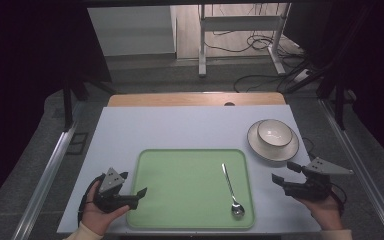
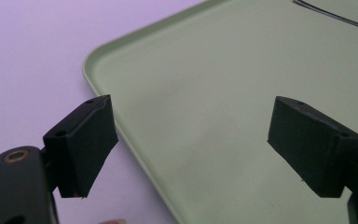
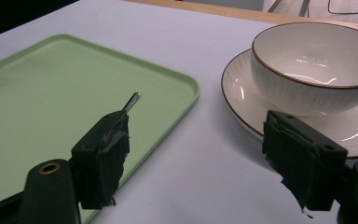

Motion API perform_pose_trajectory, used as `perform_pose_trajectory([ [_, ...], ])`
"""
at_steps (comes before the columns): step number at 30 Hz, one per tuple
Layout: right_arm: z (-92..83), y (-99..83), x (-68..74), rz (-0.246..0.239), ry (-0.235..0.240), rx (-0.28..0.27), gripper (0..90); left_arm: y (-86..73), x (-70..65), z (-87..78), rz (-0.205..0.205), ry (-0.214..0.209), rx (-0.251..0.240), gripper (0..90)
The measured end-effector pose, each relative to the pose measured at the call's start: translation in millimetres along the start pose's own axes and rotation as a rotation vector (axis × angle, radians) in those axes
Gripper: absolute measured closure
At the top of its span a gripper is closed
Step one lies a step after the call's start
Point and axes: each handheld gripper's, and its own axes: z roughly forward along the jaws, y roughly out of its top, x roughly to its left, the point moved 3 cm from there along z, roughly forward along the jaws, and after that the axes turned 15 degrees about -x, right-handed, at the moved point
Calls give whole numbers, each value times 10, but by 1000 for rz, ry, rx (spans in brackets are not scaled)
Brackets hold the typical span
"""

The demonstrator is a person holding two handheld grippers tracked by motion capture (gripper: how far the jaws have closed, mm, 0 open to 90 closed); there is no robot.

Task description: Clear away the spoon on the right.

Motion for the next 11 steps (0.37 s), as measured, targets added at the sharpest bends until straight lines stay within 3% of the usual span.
perform_pose_trajectory([
  [11,29,-18,40,-15,15,1,220,6,28,3,-5,10,-3,149],
])
